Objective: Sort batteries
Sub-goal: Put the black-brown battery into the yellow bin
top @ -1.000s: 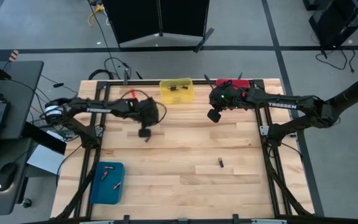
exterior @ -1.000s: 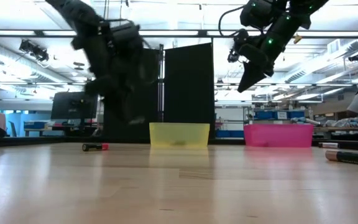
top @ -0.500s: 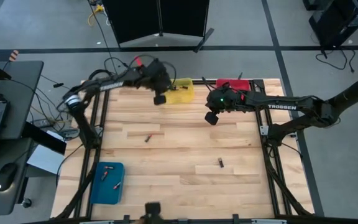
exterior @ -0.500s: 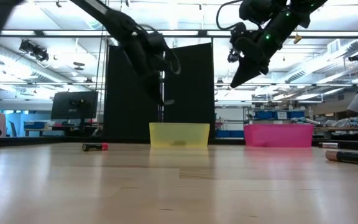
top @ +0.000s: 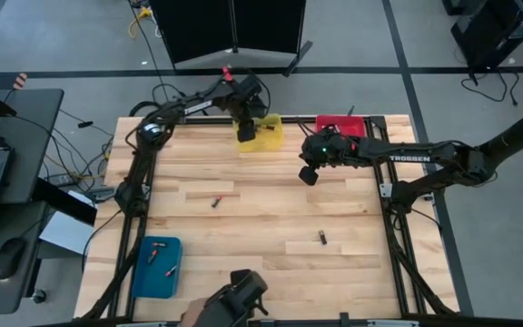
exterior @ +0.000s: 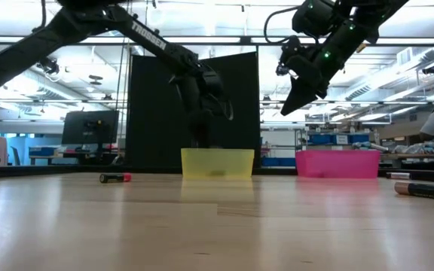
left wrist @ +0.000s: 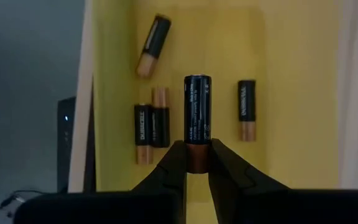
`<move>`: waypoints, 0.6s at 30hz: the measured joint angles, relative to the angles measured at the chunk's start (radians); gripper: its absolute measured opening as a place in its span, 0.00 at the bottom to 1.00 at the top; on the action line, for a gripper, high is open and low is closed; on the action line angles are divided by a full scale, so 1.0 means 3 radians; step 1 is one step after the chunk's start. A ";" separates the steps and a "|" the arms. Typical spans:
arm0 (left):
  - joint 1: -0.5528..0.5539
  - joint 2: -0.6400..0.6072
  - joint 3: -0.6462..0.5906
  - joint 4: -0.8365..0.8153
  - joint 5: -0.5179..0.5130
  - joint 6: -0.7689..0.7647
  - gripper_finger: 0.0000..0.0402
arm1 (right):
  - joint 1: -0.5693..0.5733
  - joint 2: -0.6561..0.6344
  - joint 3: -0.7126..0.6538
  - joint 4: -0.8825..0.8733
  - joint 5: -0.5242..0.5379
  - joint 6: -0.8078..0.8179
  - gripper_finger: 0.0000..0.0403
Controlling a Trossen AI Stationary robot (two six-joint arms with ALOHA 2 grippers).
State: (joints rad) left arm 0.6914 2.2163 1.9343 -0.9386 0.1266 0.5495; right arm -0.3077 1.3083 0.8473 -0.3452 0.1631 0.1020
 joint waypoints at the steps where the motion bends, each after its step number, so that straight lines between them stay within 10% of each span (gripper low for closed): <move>1: 0.0001 0.0021 -0.0007 0.0001 0.0002 0.0000 0.11 | 0.0000 0.0000 -0.0019 0.0044 0.0000 -0.0001 0.03; 18: -0.0001 0.0184 -0.0028 0.0007 -0.0009 -0.0085 0.25 | 0.0000 0.0000 -0.0079 0.0125 0.0000 0.0091 0.03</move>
State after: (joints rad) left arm 0.6910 2.2715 1.9259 -0.9364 0.1241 0.5239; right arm -0.3077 1.3083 0.8234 -0.3076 0.1631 0.1294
